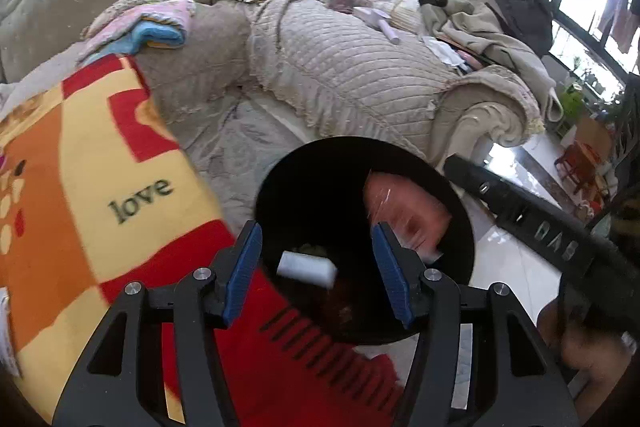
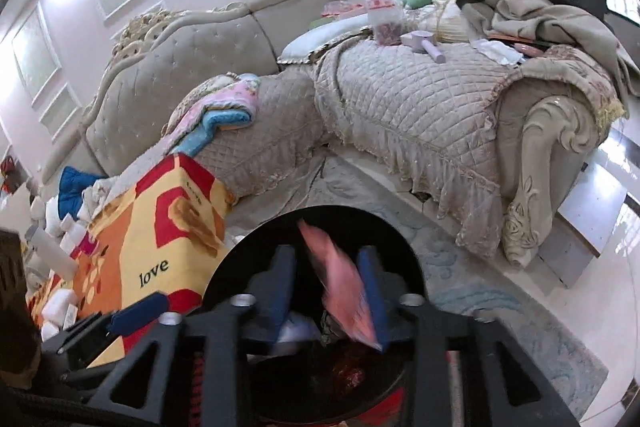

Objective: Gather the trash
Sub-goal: 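Open the left tool over the bin while the right tool releases the pink wrapper, then grasp the teal tissue pack with the left tool while the right tool grasps crumpled white tissue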

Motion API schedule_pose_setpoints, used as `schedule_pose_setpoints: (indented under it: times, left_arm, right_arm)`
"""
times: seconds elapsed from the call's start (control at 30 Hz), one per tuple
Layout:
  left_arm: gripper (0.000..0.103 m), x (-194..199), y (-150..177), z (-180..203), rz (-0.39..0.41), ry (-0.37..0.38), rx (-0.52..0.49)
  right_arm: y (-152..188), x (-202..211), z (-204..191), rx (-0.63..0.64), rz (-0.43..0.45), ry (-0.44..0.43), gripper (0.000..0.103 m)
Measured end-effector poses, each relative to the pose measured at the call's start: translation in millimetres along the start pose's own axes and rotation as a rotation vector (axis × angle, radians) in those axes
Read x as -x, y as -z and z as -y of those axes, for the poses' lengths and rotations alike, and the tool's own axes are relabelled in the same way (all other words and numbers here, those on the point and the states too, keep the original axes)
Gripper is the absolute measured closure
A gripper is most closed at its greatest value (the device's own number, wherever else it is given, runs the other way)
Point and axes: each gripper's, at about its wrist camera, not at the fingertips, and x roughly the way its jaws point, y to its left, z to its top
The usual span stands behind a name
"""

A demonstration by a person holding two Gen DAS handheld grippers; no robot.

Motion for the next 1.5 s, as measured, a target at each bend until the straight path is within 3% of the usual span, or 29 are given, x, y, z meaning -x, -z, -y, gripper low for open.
schedule_pose_setpoints:
  times: [0.23,0.47,0.53,0.7,0.87,1.0,1.23,1.3,1.33,1.43,1.5]
  left_arm:
    - [0.047,49.6,32.7,-44.7,0.048,-0.056,0.124]
    - [0.046,109.7,85.0,-105.1,0.075,-0.152,0.235]
    - [0.042,128.7,103.2,-127.7,0.083,-0.204,0.269]
    - [0.038,173.8,149.4,-179.9,0.11,-0.333,0.298]
    - [0.029,201.7,183.8,-243.6,0.129,-0.437,0.366]
    - [0.029,198.2,188.4,-278.3,0.121,-0.403,0.415]
    - [0.029,171.2,175.4,-271.1,0.082,-0.395,0.349]
    - [0.036,169.6,177.2,-270.2,0.093,-0.408,0.351]
    - [0.05,170.9,178.9,-270.3,0.097,-0.413,0.36]
    - [0.06,183.6,186.4,-268.6,0.126,-0.408,0.398]
    - [0.06,201.0,196.5,-262.8,0.16,-0.395,0.419]
  right_arm:
    - [1.6,3.1,-5.3,-0.003,0.02,-0.015,0.059]
    - [17.8,17.9,-55.2,0.18,0.059,-0.035,0.059]
    - [28.2,23.0,-75.7,0.248,0.062,-0.053,0.059]
    - [56.8,36.4,-118.9,0.345,0.031,-0.202,0.059]
    - [94.9,30.8,-157.5,0.418,-0.109,-0.367,0.059]
    - [121.0,17.4,-185.3,0.496,-0.207,-0.421,0.059]
    - [133.4,8.6,-194.1,0.522,-0.248,-0.425,0.059]
    - [132.6,8.3,-194.6,0.523,-0.245,-0.427,0.059]
    - [131.6,8.4,-194.1,0.522,-0.241,-0.429,0.059]
    - [128.7,9.7,-193.3,0.512,-0.234,-0.441,0.059]
    - [128.9,12.0,-194.8,0.513,-0.227,-0.457,0.059]
